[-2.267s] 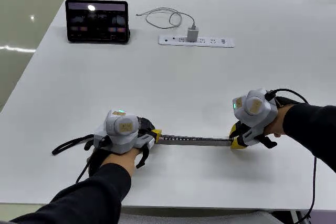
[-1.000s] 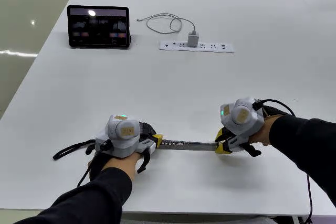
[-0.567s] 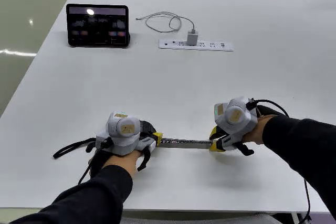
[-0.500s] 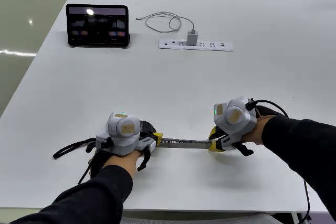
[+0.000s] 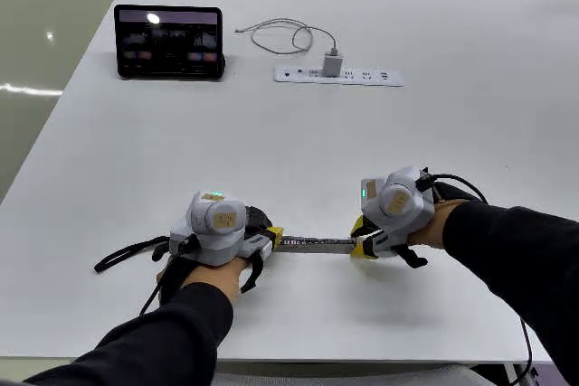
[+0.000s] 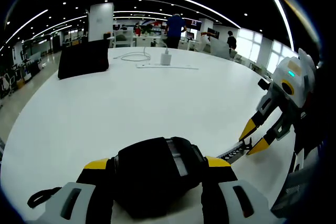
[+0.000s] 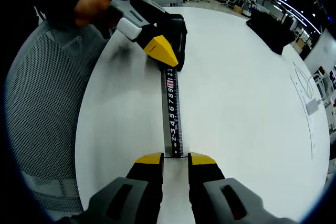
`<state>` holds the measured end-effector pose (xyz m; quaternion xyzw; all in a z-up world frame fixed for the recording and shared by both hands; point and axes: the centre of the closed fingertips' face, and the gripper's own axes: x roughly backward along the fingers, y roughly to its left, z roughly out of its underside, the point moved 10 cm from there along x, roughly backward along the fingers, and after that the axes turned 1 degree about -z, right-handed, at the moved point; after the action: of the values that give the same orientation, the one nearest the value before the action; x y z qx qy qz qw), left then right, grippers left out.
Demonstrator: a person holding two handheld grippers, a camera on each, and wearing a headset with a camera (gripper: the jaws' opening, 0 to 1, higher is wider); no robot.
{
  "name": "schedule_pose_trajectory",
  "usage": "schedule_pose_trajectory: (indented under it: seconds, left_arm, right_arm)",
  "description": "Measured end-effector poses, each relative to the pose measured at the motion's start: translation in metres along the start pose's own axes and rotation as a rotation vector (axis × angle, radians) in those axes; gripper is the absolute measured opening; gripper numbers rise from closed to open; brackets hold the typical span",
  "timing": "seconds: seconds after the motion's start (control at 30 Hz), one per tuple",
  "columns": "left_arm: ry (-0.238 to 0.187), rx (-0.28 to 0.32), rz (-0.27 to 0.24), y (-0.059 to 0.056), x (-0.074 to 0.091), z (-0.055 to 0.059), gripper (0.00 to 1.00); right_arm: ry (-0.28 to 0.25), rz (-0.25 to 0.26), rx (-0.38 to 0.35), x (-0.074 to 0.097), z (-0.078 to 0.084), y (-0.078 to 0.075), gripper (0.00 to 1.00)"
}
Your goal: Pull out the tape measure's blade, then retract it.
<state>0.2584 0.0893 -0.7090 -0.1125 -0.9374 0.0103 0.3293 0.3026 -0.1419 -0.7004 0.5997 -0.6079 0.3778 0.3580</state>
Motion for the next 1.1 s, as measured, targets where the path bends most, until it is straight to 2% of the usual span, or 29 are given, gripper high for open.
schedule_pose_trajectory:
  seconds: [0.37,0.43,0.53,0.7,0.9,1.1]
  left_arm:
    - [0.004,-0.001,0.004,0.000,0.000,0.000,0.65]
    - [0.005,0.000,0.005,0.001,0.000,0.000,0.65]
    - [0.006,-0.002,0.006,0.001,0.000,0.000,0.65]
    - [0.008,-0.002,0.009,0.001,0.001,0.000,0.65]
    - [0.010,-0.003,0.009,0.002,0.001,0.000,0.65]
    - [0.011,-0.003,0.010,0.002,0.000,0.000,0.65]
  right_arm:
    - [-0.014,0.025,0.027,-0.005,-0.006,0.001,0.14]
    - [-0.010,0.024,-0.007,-0.005,-0.007,0.002,0.15]
    - [-0.007,0.023,0.004,-0.008,-0.010,0.002,0.15]
    - [-0.035,0.007,-0.044,-0.013,-0.017,0.001,0.15]
    - [-0.041,0.023,0.001,-0.020,-0.027,0.003,0.14]
    - [-0.048,0.026,0.004,-0.023,-0.033,0.003,0.14]
